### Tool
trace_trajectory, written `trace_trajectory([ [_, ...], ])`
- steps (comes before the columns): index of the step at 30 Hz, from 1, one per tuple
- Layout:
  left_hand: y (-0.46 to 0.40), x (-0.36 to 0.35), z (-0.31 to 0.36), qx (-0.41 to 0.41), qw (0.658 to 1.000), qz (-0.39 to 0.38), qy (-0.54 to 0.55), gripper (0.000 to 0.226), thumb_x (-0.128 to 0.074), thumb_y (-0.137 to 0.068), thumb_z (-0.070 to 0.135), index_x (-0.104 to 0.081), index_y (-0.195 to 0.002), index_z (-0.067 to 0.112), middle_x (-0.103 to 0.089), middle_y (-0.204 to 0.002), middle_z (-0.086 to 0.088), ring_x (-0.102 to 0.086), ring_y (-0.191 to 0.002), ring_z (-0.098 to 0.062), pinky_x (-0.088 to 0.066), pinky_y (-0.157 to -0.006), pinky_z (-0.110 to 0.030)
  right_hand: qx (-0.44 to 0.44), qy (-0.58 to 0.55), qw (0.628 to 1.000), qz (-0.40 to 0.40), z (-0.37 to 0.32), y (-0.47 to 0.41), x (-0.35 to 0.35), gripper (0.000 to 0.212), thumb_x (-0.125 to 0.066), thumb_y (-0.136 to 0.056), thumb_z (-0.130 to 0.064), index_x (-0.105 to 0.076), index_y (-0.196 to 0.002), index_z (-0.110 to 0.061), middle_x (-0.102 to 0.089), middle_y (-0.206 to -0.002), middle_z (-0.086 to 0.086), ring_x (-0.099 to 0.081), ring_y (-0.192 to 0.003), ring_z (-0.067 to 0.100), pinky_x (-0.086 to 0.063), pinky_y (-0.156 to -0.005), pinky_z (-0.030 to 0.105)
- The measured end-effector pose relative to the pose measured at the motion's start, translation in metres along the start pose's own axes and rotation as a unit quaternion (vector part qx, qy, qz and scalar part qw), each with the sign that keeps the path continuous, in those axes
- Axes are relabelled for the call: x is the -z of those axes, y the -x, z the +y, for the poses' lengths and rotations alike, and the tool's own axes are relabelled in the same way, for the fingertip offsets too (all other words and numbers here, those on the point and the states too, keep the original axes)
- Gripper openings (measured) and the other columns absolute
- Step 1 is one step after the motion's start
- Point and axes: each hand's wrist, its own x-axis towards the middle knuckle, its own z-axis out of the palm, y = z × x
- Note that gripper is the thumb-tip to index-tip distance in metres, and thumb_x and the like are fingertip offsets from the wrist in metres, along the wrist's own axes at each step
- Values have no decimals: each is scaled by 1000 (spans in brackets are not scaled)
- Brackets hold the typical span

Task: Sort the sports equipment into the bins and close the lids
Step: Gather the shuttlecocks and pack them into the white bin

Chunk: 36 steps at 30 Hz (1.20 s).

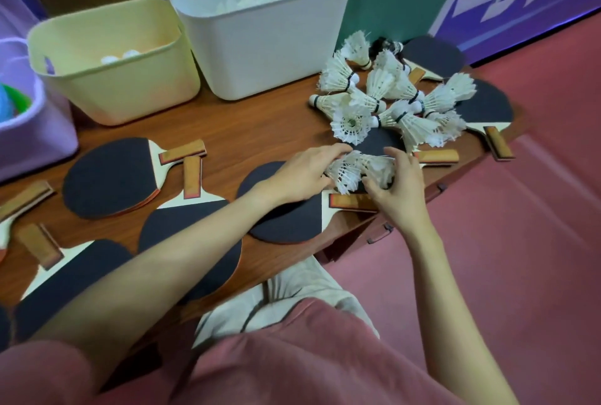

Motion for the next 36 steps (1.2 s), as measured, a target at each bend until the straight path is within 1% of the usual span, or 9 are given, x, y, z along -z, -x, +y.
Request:
trace_trajectory([
  [4,-2,-7,0,-19,1000,18,13,58,-69,-81,16,-47,-134,20,-59,-128,1,-55,-116,-20,-47,-90,-42,-7,-13,1000,6,4,-1,1,49,-67,-81,-15,-50,-127,-9,-51,-121,13,-46,-117,29,-37,-101,50],
  [7,3,-8,0,-18,996,78,44,56,-71,-79,14,-52,-131,16,-60,-126,1,-56,-114,-17,-46,-92,-36,1,-34,998,52,-3,0,4,46,-66,-82,-20,-50,-124,-10,-52,-117,10,-50,-110,26,-42,-95,48],
  [13,32,3,-2,20,962,255,92,56,-76,-75,9,-56,-127,7,-63,-122,-5,-56,-113,-14,-42,-97,-21,64,-145,973,169,-33,6,20,44,-67,-86,-30,-50,-121,-9,-58,-113,2,-54,-105,13,-43,-91,21],
  [17,44,7,-11,62,956,277,75,55,-78,-75,12,-58,-126,9,-64,-120,-3,-57,-112,-15,-40,-95,-18,124,-151,978,74,-50,2,16,41,-69,-85,-30,-56,-118,-9,-60,-110,-4,-55,-102,6,-42,-89,18],
  [23,56,13,-8,60,961,258,77,55,-78,-75,12,-58,-125,6,-64,-119,-8,-58,-111,-18,-38,-93,-15,166,-113,979,-49,-68,-2,-13,49,-70,-82,-42,-57,-124,-20,-61,-117,-9,-55,-105,4,-46,-94,27],
  [28,62,15,-12,93,938,286,173,55,-82,-72,21,-61,-123,14,-67,-117,6,-62,-107,-6,-49,-94,-25,167,-145,971,-85,-76,-13,-15,51,-61,-89,-41,-54,-132,-16,-55,-131,-5,-50,-121,4,-38,-101,15],
  [32,65,14,-12,120,922,299,216,56,-84,-70,16,-61,-122,15,-66,-112,11,-63,-104,-3,-51,-94,-26,74,-126,987,72,-61,-38,-18,39,-53,-94,-29,-53,-126,-8,-51,-128,9,-46,-122,22,-37,-105,37],
  [34,66,13,-14,130,920,296,222,57,-84,-70,16,-61,-122,16,-66,-112,11,-63,-104,-5,-51,-94,-28,-21,-51,994,94,-50,-52,-20,44,-57,-90,-24,-47,-128,-4,-49,-128,13,-44,-122,28,-35,-104,38],
  [36,67,11,-16,138,919,294,225,58,-85,-69,16,-61,-122,16,-66,-112,10,-63,-104,-6,-52,-94,-30,-83,6,994,71,-42,-63,-24,47,-58,-88,-22,-43,-128,-1,-49,-127,18,-43,-122,33,-36,-100,40],
])
